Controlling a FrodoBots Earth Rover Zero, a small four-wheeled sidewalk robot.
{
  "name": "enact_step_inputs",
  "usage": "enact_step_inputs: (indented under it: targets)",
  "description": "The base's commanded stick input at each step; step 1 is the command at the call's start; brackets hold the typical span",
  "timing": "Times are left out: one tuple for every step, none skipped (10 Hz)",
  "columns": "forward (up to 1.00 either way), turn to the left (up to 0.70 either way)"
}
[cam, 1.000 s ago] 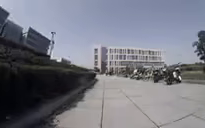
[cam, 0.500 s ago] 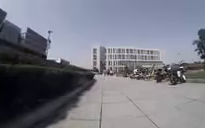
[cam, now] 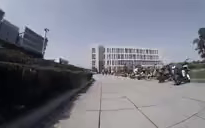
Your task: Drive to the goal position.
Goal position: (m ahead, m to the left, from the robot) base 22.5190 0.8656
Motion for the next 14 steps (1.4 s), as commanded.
enact_step_inputs:
  targets:
    - [0.85,0.29]
    - [0.85,0.34]
    - [0.85,0.23]
    - [0.85,0.10]
    - [0.85,0.01]
    - [0.85,0.00]
    - [0.85,0.00]
    - [0.85,0.00]
    - [0.85,0.00]
    - [0.85,0.00]
    - [0.85,0.00]
    - [0.85,0.00]
    - [0.85,0.08]
    - [0.85,0.17]
